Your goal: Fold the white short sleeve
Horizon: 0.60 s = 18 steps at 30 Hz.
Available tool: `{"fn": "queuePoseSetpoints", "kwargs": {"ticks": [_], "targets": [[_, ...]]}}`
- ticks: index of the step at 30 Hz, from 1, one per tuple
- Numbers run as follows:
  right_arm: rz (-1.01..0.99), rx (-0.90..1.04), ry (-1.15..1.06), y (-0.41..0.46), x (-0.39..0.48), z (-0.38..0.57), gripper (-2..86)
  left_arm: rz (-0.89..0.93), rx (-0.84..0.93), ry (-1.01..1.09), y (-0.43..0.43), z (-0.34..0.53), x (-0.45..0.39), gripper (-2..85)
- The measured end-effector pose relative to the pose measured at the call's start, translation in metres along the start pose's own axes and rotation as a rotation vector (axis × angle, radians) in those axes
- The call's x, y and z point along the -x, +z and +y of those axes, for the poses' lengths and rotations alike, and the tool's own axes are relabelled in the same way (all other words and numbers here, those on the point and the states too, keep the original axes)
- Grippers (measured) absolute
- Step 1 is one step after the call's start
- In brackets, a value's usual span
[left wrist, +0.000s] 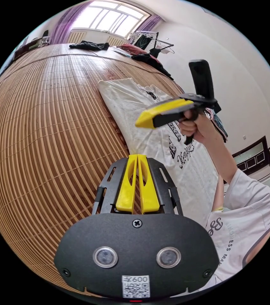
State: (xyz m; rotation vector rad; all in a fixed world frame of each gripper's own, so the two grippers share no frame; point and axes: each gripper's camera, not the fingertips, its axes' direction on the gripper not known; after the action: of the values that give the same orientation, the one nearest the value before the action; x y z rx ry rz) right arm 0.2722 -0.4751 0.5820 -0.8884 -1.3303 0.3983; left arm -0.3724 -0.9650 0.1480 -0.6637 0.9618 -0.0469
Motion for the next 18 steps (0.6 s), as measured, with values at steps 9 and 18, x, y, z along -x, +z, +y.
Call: {"fn": "queuePoseSetpoints", "kwargs": {"ticks": [9, 18], "targets": [[0.264, 0.097, -0.050, 0.057, 0.056, 0.040, -0.8, -0.021, 0.008, 0.008, 0.001, -0.003, 0.000, 0.2], [0.403, 0.095, -0.070, 0.049, 0.101, 0.089, -0.8, -0.047, 0.016, 0.032, -0.003, -0.006, 0.001, 0.2]]}}
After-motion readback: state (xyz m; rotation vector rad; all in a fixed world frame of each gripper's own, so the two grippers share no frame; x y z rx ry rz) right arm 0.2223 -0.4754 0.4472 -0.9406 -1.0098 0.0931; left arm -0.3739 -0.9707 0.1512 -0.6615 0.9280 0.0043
